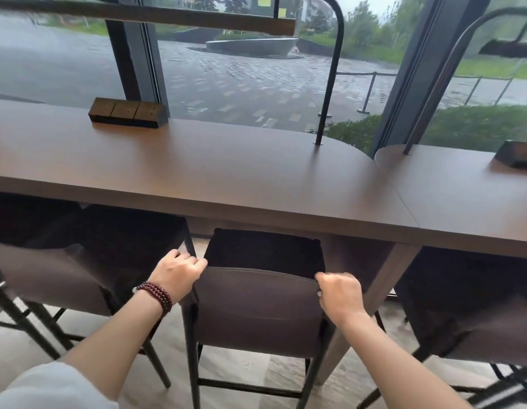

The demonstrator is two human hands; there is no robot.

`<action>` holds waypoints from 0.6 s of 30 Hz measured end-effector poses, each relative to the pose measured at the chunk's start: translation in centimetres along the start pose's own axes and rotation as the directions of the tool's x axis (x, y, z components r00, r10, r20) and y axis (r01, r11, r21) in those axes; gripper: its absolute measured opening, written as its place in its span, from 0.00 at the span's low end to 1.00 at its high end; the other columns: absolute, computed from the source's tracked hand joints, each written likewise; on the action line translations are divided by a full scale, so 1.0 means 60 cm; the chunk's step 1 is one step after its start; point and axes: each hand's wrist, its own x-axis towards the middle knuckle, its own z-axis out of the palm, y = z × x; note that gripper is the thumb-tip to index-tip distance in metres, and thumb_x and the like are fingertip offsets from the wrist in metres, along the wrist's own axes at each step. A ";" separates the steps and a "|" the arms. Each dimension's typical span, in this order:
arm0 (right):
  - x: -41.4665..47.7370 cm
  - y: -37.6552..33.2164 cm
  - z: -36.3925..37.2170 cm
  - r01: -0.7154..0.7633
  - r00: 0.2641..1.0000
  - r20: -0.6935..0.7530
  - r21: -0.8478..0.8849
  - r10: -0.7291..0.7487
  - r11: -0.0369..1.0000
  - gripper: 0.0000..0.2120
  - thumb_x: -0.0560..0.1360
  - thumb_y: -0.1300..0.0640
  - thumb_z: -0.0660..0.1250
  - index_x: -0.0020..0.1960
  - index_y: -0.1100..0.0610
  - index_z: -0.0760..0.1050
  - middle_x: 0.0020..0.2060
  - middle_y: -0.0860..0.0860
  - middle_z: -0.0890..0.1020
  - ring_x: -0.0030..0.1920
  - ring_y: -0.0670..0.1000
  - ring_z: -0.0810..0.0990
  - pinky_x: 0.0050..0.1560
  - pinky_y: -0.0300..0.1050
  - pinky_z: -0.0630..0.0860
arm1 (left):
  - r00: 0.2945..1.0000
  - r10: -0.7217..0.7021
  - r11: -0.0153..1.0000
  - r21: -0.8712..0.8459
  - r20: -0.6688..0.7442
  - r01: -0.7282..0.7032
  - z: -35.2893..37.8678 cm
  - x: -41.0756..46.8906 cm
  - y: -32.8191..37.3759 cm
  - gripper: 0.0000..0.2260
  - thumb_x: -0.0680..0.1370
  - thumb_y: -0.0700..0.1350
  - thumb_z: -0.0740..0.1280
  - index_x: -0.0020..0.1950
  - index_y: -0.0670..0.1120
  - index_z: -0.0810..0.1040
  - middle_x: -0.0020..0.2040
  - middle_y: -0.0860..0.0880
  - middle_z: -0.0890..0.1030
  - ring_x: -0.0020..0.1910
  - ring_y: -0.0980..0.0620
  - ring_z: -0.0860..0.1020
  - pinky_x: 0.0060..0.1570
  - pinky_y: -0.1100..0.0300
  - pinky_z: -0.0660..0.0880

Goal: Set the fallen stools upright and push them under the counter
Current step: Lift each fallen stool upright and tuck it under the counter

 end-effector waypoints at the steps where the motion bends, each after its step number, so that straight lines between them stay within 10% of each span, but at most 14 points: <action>1: 0.002 -0.003 0.001 -0.005 1.000 -0.011 0.009 0.005 1.000 0.20 0.36 0.67 0.77 0.21 0.53 0.71 0.15 0.48 0.71 0.15 0.51 0.71 0.23 0.33 0.63 | 1.000 -0.004 1.000 0.013 0.006 0.004 0.001 0.001 -0.004 0.16 0.53 0.35 0.78 0.36 0.45 0.81 0.27 0.50 0.79 0.26 0.49 0.78 0.32 0.59 0.75; 18: -0.020 -0.055 0.047 -0.015 1.000 -0.011 0.035 0.015 0.999 0.23 0.33 0.68 0.75 0.21 0.54 0.68 0.15 0.49 0.69 0.15 0.52 0.70 0.21 0.35 0.64 | 0.995 -0.059 0.997 0.054 0.080 0.054 0.030 -0.040 -0.015 0.16 0.49 0.34 0.79 0.31 0.45 0.79 0.23 0.50 0.76 0.24 0.49 0.77 0.33 0.60 0.77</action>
